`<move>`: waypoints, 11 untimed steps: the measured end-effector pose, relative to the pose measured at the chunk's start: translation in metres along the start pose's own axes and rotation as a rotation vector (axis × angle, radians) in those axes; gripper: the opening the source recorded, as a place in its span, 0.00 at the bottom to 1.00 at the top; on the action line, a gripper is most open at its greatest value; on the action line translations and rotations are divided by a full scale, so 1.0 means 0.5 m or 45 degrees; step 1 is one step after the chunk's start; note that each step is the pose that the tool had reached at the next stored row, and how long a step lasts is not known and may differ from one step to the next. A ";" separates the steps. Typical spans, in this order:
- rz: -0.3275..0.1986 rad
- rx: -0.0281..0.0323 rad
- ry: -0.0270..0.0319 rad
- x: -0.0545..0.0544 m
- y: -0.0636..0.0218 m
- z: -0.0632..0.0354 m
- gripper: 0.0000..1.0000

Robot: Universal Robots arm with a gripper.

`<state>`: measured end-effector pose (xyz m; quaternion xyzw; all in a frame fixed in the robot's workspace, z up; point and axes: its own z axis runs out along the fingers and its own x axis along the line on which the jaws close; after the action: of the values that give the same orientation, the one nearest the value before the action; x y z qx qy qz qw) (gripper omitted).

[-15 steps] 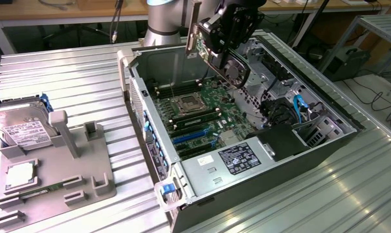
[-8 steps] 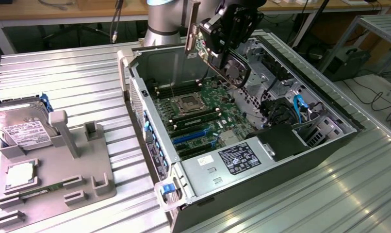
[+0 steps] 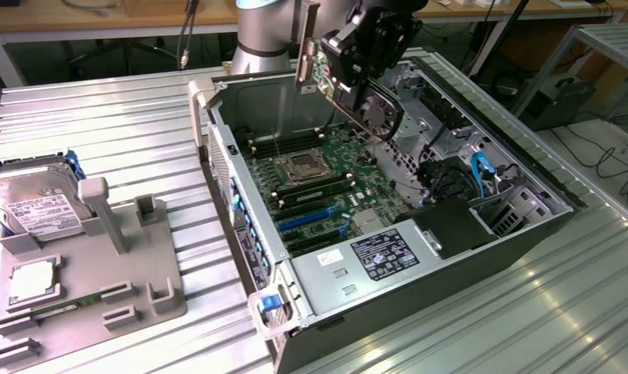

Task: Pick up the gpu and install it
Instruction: 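Insert the gpu into the slot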

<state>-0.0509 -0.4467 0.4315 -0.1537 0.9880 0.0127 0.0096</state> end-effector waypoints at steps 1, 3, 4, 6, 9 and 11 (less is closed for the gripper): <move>-0.004 -0.0001 0.0001 0.000 0.000 0.000 0.27; -0.014 -0.0004 0.0003 0.000 0.000 0.000 0.27; -0.019 -0.0004 0.0004 0.000 0.000 0.000 0.27; -0.027 -0.0006 0.0006 0.000 0.000 0.000 0.27; -0.039 -0.0009 0.0009 0.000 0.000 0.000 0.27; -0.048 -0.0011 0.0011 0.000 0.000 0.000 0.27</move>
<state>-0.0508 -0.4467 0.4315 -0.1724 0.9849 0.0128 0.0094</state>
